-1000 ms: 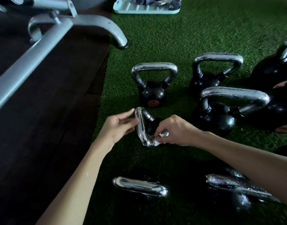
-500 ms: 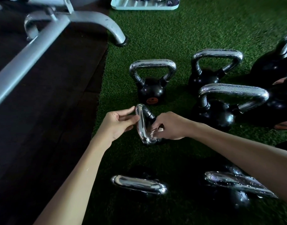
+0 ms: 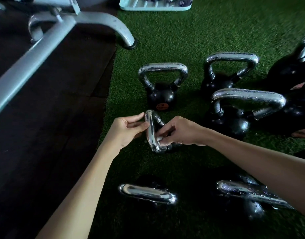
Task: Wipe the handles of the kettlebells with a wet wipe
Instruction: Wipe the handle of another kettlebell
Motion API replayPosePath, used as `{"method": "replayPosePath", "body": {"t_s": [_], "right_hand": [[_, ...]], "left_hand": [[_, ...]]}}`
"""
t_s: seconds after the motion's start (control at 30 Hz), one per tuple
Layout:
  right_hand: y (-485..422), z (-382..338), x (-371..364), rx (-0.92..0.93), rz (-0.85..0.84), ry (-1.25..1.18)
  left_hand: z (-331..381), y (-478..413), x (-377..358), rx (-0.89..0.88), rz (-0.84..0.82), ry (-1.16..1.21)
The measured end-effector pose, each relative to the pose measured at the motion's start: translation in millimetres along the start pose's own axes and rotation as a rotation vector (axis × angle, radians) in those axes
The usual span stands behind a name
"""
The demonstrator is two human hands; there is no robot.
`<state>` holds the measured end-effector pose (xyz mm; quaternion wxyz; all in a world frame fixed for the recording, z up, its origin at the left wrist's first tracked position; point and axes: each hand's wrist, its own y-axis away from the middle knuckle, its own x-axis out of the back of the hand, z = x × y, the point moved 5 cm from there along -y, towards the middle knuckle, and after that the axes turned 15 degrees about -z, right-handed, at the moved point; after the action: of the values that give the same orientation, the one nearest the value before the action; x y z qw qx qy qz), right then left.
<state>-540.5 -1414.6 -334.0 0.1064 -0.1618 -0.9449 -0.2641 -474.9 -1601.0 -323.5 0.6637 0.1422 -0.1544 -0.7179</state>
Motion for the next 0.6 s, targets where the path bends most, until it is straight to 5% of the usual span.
{"method": "replayPosePath", "body": {"t_s": [0.27, 0.47, 0.6], "right_hand": [[-3.6, -3.8, 0.8, -0.008, 0.016, 0.105], [-9.7, -7.0, 14.5, 0.086, 0.430, -0.032], [-12.7, -6.2, 12.2, 0.045, 0.320, 0.005]], "left_hand": [[1.2, -1.2, -3.1, -0.018, 0.001, -0.025], [5.4, -2.6, -3.8, -0.007, 0.018, -0.109], [7.6, -1.3, -2.1, -0.013, 0.048, -0.205]]}}
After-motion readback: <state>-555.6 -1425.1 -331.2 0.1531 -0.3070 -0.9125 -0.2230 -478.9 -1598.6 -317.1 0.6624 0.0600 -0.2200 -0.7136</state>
